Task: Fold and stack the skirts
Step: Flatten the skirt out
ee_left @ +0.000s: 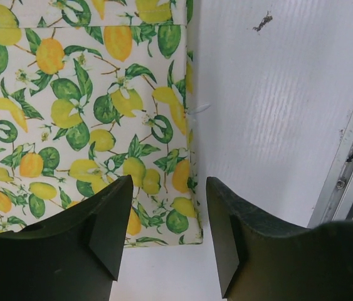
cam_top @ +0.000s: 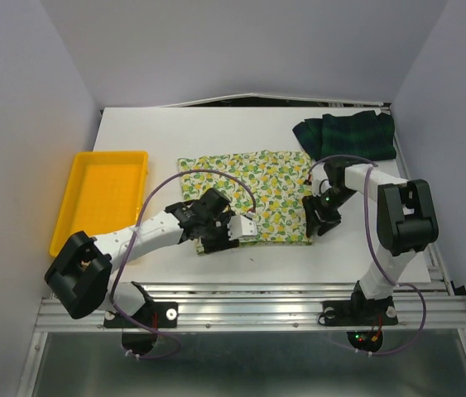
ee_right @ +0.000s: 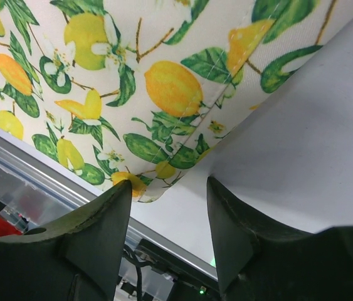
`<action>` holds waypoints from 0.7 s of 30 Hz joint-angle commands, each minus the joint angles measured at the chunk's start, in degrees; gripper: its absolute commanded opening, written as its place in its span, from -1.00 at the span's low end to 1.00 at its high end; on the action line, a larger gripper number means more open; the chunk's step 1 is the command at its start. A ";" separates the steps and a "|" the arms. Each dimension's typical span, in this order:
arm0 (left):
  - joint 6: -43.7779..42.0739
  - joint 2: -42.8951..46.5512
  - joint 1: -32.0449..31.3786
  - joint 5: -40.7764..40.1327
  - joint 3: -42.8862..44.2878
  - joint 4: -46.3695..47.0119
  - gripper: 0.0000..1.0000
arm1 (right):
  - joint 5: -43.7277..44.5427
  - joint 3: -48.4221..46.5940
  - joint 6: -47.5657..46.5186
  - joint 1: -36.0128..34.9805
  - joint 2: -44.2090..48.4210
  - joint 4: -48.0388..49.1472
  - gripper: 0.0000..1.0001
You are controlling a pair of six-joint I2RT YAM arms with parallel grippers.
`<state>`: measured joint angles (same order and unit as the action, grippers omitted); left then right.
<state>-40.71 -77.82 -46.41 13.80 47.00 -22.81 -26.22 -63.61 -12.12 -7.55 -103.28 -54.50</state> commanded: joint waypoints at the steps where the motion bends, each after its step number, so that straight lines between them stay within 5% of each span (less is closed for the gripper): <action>1: -0.78 0.14 -0.96 0.71 0.11 0.55 0.21 | -1.55 -1.78 -0.45 0.26 1.77 1.68 0.13; 6: 0.01 -2.77 -1.22 -4.48 -0.86 4.95 0.12 | -2.96 -1.60 0.43 0.26 -0.77 3.17 0.13; 9: 1.06 -2.78 -1.22 -9.13 -1.65 7.77 -0.26 | -2.17 -1.86 0.52 0.26 -1.65 3.87 0.11; 15: -0.51 -0.32 -1.22 -13.19 -2.62 9.54 -0.63 | -2.79 -2.39 1.40 0.26 -3.94 4.67 0.09; 17: -0.43 1.26 -1.22 -15.10 -2.79 9.71 -0.98 | -2.87 -2.65 1.66 0.26 -4.55 5.10 0.04; 21: 1.59 5.39 -1.22 -18.72 -3.32 11.03 -1.00 | -3.05 -2.92 1.92 0.26 -4.91 5.37 -0.02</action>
<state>-40.47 -77.73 -47.29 -0.14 44.36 -14.48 -30.24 -65.23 -10.17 -7.53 -106.59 -53.32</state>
